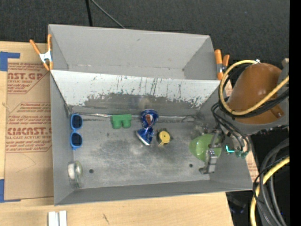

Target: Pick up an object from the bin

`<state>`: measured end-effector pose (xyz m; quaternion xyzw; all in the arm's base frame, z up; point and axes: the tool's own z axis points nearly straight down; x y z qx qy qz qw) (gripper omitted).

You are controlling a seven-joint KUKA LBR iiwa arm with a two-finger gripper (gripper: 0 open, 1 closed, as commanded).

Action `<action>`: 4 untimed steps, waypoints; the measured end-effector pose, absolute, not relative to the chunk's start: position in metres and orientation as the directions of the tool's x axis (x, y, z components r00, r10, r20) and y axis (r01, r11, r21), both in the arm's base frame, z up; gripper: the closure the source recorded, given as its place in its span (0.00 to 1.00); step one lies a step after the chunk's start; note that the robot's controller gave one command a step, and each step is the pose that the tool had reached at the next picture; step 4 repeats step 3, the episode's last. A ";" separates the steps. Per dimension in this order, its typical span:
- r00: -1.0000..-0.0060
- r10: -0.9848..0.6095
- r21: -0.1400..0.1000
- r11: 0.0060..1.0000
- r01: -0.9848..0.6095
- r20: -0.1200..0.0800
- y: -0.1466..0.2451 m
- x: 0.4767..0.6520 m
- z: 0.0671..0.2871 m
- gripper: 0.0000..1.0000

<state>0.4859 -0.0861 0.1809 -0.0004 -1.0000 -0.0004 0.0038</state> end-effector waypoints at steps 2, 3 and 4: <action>-0.998 0.060 0.000 0.998 0.060 0.000 -0.142 0.490 0.093 1.00; -0.999 0.047 0.000 0.999 0.047 -0.011 -0.107 0.513 0.232 1.00; -0.999 0.047 0.000 0.999 0.047 -0.011 -0.107 0.513 0.232 1.00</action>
Offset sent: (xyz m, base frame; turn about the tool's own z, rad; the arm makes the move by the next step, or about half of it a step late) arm 0.0043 -0.0564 -0.0874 0.0594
